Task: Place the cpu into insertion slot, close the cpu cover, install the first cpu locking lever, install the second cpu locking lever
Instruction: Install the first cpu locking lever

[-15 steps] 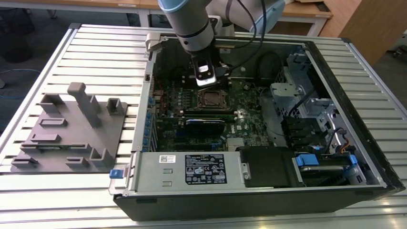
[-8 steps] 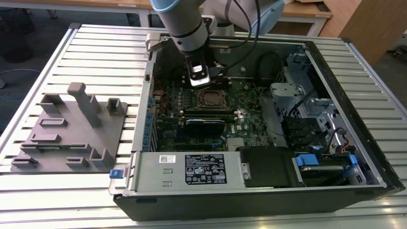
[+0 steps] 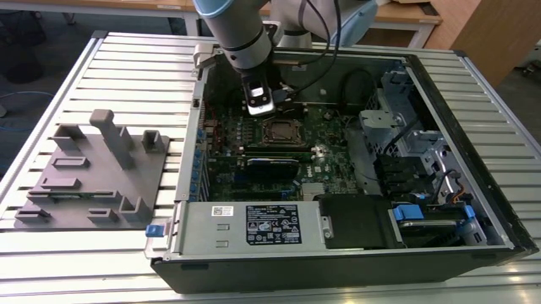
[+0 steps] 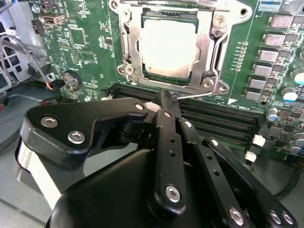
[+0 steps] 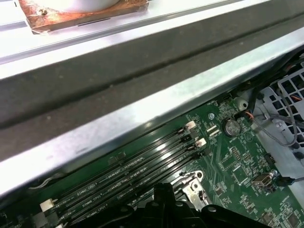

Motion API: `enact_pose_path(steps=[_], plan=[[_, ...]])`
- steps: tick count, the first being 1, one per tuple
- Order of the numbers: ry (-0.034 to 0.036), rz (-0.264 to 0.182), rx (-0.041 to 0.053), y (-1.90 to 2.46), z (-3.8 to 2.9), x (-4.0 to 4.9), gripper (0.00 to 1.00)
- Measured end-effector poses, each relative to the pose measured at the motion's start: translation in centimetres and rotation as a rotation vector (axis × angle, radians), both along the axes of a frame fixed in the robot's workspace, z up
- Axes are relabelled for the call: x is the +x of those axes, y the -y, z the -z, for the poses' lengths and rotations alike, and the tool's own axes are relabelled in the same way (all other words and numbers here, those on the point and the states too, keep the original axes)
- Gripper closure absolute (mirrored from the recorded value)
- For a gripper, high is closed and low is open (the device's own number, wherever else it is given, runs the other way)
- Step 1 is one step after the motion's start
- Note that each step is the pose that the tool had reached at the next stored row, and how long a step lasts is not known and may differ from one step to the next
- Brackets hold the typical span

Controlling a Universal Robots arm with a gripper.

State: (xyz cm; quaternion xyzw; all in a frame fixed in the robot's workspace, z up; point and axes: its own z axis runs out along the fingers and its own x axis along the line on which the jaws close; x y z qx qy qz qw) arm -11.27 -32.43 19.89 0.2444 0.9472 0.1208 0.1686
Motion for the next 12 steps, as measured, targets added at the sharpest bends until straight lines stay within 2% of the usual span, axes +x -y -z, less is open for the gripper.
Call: enact_pose_path(steps=[6,12], plan=[[-0.0003,0.01,-0.0002,-0.1,0.34,-0.01,0.9],[-0.0001,0.021,-0.0001,-0.4,0.48,0.19,0.9]])
